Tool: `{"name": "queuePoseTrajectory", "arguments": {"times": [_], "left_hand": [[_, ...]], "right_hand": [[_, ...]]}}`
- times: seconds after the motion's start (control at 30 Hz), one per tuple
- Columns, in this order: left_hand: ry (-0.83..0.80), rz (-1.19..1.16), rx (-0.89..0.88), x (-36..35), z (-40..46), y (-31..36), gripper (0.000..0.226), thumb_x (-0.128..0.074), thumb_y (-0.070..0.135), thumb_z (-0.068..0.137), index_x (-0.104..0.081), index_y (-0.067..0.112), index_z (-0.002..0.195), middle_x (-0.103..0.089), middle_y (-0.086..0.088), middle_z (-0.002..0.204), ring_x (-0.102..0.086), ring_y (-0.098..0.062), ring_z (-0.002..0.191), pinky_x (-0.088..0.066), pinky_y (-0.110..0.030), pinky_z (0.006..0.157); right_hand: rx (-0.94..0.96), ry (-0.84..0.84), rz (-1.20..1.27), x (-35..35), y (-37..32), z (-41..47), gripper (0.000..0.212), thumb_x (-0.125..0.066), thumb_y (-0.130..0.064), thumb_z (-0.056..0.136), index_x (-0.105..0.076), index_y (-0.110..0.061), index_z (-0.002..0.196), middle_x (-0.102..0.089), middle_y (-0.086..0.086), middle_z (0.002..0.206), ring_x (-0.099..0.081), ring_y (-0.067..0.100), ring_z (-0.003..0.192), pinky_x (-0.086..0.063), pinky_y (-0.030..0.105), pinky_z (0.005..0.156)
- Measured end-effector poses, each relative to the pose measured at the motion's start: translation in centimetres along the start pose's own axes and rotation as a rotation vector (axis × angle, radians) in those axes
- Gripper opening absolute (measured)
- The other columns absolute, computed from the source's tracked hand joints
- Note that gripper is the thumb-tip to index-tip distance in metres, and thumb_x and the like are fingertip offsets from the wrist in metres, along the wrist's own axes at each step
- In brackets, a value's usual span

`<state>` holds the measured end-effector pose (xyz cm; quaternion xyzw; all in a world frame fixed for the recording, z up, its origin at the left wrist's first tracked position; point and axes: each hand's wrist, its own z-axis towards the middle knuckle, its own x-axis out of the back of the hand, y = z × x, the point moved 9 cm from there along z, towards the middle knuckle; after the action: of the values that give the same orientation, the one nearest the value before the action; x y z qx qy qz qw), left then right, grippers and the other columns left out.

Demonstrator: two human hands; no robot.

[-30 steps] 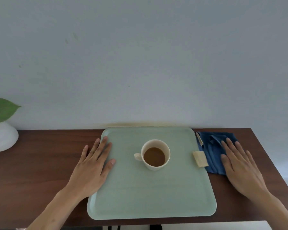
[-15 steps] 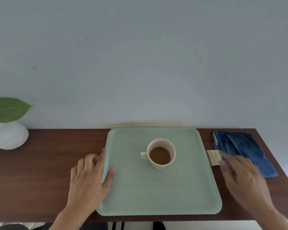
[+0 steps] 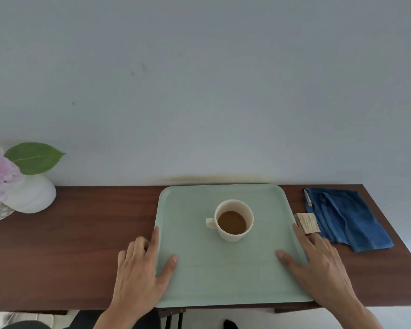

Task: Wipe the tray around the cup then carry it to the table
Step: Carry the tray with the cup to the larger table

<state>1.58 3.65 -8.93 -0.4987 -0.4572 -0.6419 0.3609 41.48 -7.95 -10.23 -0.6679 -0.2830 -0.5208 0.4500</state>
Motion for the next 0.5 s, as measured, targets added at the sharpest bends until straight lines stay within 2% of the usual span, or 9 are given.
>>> {"name": "queuePoseTrajectory", "arguments": {"times": [0.17, 0.37, 0.5], "left_hand": [[-0.014, -0.020, -0.012, 0.7, -0.5, -0.3, 0.087, -0.038, 0.071, 0.093, -0.047, 0.011, 0.155, -0.043, 0.005, 0.095, -0.052, -0.019, 0.087, -0.046, -0.041, 0.077], [-0.033, -0.038, -0.060, 1.4, -0.2, -0.2, 0.091, -0.034, 0.078, 0.091, -0.041, 0.017, 0.159, -0.040, 0.008, 0.098, -0.048, -0.016, 0.094, -0.042, -0.039, 0.085], [-0.038, -0.048, -0.137, 2.1, 0.4, 1.3, 0.093, -0.030, 0.082, 0.092, -0.038, 0.020, 0.160, -0.038, 0.009, 0.097, -0.045, -0.014, 0.096, -0.040, -0.038, 0.086]], "right_hand": [[-0.025, -0.015, 0.059, 0.1, -0.2, -1.5, 0.096, -0.038, -0.090, 0.085, -0.024, -0.038, 0.164, -0.040, -0.018, 0.104, -0.034, 0.005, 0.098, -0.036, 0.029, 0.087], [-0.075, 0.000, 0.094, 1.3, 0.1, -4.4, 0.101, -0.035, -0.097, 0.081, -0.021, -0.041, 0.163, -0.036, -0.024, 0.098, -0.037, 0.005, 0.095, -0.041, 0.031, 0.080], [-0.121, 0.070, 0.142, 2.8, 1.2, -7.3, 0.096, -0.045, -0.095, 0.081, -0.025, -0.044, 0.159, -0.037, -0.024, 0.096, -0.038, 0.006, 0.094, -0.043, 0.033, 0.080]]}}
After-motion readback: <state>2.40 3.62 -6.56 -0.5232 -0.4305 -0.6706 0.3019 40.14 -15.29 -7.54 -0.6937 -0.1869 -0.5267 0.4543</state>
